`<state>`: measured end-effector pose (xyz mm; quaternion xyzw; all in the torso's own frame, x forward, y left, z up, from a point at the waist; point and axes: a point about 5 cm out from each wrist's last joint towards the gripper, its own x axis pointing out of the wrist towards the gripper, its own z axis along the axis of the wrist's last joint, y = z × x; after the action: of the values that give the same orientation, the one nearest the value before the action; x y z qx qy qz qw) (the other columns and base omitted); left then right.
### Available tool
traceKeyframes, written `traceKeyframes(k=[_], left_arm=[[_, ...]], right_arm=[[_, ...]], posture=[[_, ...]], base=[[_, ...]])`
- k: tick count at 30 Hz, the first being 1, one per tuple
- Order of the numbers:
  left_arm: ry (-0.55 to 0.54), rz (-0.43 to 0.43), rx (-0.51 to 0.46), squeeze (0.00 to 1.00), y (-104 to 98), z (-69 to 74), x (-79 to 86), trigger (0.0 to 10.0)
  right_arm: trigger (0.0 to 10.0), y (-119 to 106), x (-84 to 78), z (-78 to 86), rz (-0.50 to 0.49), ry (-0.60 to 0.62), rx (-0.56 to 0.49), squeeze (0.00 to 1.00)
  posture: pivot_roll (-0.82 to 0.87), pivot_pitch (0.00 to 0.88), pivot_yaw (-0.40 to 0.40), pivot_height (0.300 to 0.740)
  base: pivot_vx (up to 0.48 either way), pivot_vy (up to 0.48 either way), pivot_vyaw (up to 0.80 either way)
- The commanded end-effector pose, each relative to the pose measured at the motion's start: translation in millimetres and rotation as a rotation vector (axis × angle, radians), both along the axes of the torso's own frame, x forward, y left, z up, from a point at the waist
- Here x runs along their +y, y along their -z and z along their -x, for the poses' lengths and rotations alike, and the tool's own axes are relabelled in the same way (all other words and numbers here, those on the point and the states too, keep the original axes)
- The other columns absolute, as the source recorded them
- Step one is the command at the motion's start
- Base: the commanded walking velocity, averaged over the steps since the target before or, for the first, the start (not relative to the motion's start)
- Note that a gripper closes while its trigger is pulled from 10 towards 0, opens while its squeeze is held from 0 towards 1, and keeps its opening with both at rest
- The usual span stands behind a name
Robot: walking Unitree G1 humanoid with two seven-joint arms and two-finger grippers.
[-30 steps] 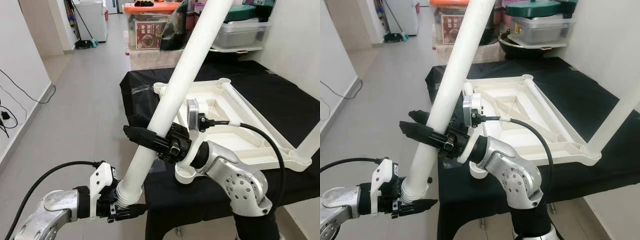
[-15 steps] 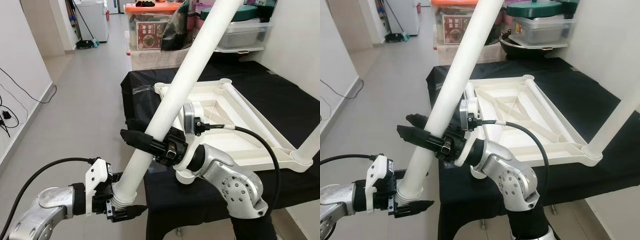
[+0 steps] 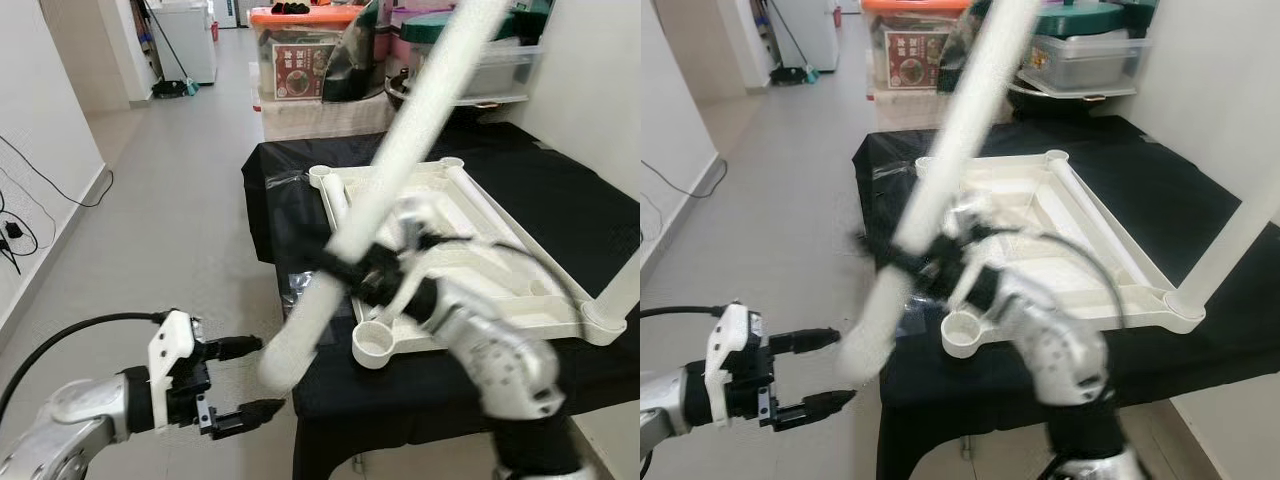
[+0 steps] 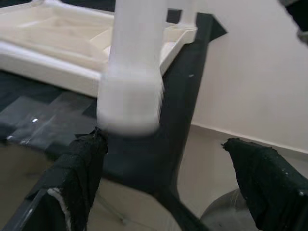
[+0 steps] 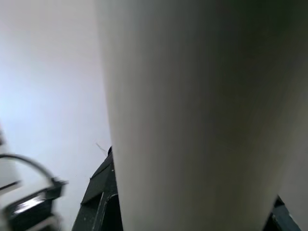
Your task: Building children table
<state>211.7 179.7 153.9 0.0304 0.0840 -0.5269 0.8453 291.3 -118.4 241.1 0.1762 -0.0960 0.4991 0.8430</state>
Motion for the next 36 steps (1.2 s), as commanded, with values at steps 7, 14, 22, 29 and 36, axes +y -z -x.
traceKeyframes(k=[7,14,22,29,36], left_arm=[[-0.224,-0.027,-0.043,0.00,6,-13.6,13.3,10.0],[-0.353,-0.060,-0.007,0.00,24,-13.0,10.8,10.0],[-0.346,-0.069,0.025,0.00,38,-4.2,0.2,10.0],[-0.388,-0.074,0.014,0.00,40,-7.9,0.0,10.0],[-0.411,-0.074,0.008,0.00,43,-10.5,-2.3,10.0]], right_arm=[[0.0,-9,-21.6,-4.5,0.020,0.097,-0.044,0.00],[0.0,-10,-33.5,-2.2,0.075,0.135,-0.052,0.00],[0.0,-5,-32.1,0.0,0.150,0.113,-0.054,0.00],[0.0,0,-32.3,2.6,0.227,0.091,-0.060,0.00],[0.0,8,-35.0,6.2,0.340,0.059,-0.067,0.00]], posture=[[-0.01,0.000,-0.022,0.740],[-0.01,0.000,-0.027,0.740],[-0.01,0.000,-0.034,0.740],[-0.02,0.000,-0.035,0.740],[-0.02,0.000,-0.037,0.740]], base=[[0.000,0.000,0.00],[0.000,0.000,0.00],[0.000,0.000,0.00],[0.000,0.000,0.00],[0.000,0.000,0.00]])
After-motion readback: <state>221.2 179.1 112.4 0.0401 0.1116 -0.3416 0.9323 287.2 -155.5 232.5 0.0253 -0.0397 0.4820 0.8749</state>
